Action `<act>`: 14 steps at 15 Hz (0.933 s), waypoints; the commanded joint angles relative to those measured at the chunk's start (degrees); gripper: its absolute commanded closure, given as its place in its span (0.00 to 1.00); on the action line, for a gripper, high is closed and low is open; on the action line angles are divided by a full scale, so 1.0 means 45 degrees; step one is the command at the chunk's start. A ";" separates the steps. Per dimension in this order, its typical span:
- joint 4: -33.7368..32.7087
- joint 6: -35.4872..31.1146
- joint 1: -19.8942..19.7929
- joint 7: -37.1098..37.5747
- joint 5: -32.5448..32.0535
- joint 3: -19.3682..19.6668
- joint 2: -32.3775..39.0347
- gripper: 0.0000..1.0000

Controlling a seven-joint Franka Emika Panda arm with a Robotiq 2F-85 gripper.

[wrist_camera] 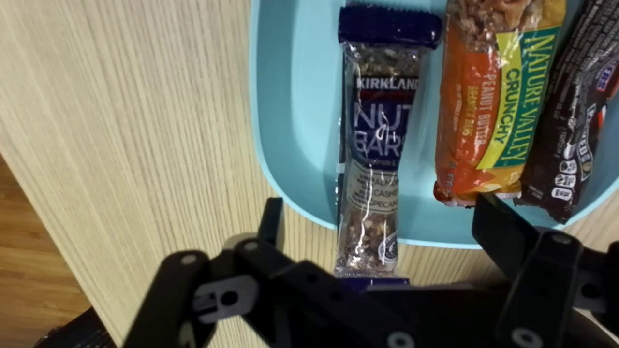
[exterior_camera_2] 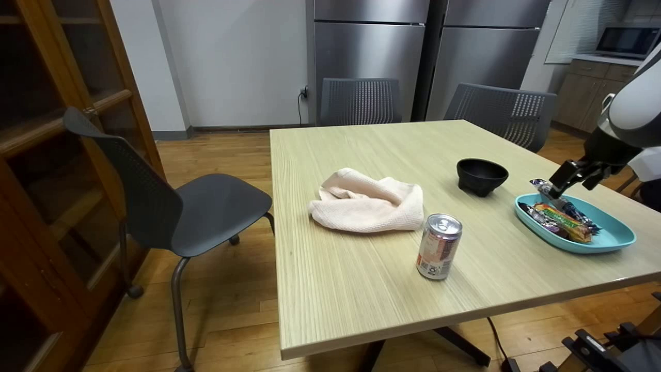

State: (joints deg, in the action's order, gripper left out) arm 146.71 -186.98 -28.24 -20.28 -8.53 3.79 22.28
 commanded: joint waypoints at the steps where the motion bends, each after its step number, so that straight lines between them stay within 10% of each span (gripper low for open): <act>1: 0.0838 -0.0168 -0.0253 0.0116 -0.0760 -0.0421 -0.1122 0.00; 8: 0.1386 -0.0747 0.0833 -0.0348 -0.0874 -0.0371 -0.2083 0.00; 14: 0.1043 -0.0176 0.0574 -0.0576 -0.2039 -0.2190 -0.2130 0.00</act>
State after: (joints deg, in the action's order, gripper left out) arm 150.95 -189.37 -24.21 -21.45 -14.97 -2.19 14.55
